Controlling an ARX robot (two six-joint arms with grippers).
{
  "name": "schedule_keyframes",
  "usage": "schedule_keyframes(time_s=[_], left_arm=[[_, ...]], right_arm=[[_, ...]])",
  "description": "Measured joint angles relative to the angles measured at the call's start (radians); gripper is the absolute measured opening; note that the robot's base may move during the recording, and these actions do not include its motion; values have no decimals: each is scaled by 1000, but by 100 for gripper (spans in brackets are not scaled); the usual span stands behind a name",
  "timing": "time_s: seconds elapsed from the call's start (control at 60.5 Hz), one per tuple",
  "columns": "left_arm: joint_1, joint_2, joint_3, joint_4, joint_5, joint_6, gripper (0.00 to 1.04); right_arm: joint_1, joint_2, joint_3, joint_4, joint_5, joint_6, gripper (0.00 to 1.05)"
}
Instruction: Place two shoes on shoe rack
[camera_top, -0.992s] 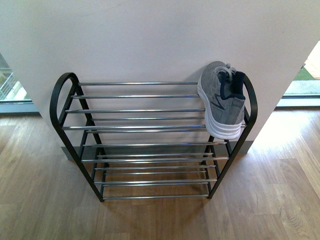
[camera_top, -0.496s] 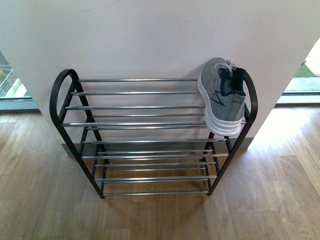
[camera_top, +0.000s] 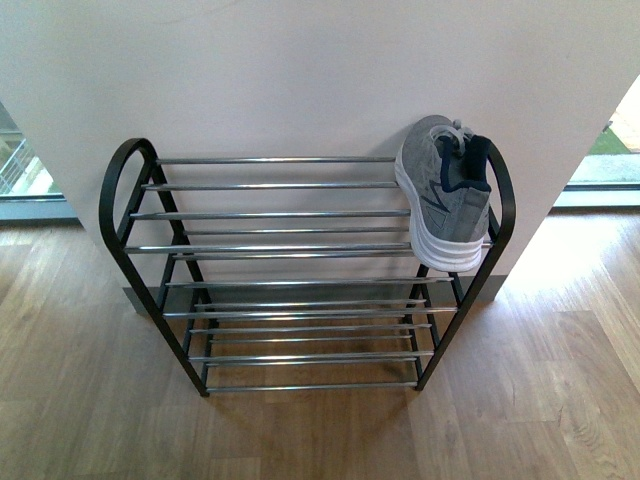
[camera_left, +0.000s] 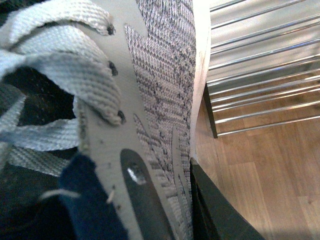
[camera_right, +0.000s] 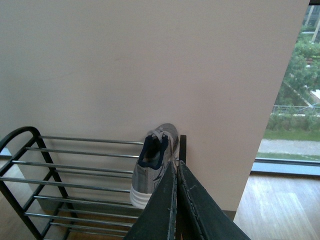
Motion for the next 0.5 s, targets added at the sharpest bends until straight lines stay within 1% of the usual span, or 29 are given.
schedule_keyframes(time_s=[0.496], left_arm=[[0,0,0,0,0,0,3]], right_arm=[[0,-146,0,-145,0,0,2]])
